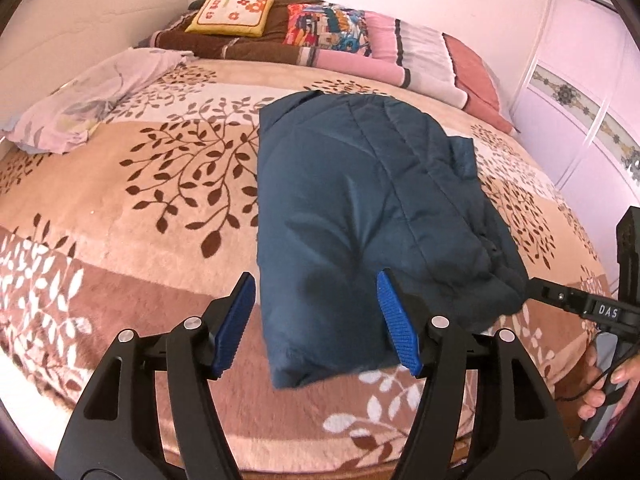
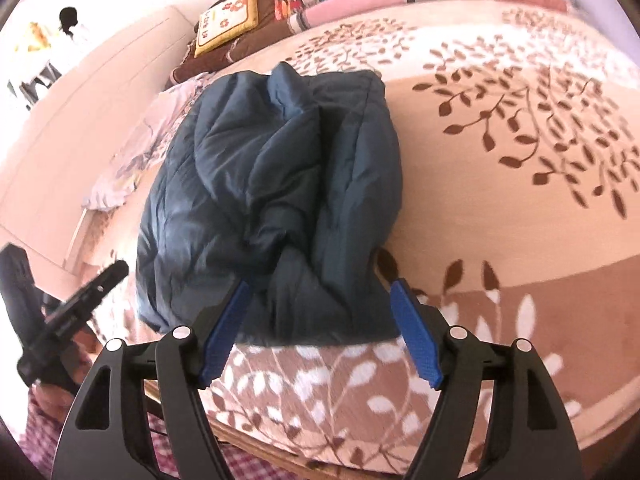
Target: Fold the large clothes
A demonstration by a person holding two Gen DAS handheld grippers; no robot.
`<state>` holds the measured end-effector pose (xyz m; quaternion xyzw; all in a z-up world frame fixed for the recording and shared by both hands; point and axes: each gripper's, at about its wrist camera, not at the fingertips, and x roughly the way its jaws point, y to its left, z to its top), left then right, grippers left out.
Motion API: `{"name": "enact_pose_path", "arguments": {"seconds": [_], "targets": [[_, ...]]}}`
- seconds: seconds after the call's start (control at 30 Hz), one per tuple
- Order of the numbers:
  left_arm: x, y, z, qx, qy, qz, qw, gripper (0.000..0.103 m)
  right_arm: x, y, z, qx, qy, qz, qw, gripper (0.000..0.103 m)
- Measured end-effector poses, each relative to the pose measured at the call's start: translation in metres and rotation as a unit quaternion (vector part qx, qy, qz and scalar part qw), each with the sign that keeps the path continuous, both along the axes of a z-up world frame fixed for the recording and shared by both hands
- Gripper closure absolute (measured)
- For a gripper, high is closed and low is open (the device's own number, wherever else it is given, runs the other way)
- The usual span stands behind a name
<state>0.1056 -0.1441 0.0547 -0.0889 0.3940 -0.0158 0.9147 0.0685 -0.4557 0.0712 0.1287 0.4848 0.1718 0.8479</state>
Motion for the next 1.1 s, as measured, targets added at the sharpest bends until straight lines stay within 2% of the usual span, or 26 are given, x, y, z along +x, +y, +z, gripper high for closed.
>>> {"name": "enact_pose_path", "arguments": {"seconds": [0.2, 0.53, 0.73, 1.1], "targets": [[-0.028, -0.014, 0.007, 0.021, 0.006, -0.010, 0.9997, 0.040, -0.023, 0.016, 0.002, -0.045, -0.016, 0.002, 0.999, 0.031], [-0.066, -0.045, 0.005, 0.066, 0.012, -0.016, 0.9976, 0.040, -0.068, 0.024, -0.008, -0.046, 0.001, 0.005, 0.999, 0.031], [-0.076, -0.057, 0.002, 0.076, 0.020, -0.014, 0.9968, 0.040, -0.089, 0.034, -0.017, -0.067, 0.002, 0.008, 0.998, 0.031], [-0.088, -0.057, -0.012, 0.060, 0.047, -0.002, 0.9970, 0.040, -0.109, 0.044, -0.029, -0.097, 0.003, 0.004, 0.995, 0.031]]}}
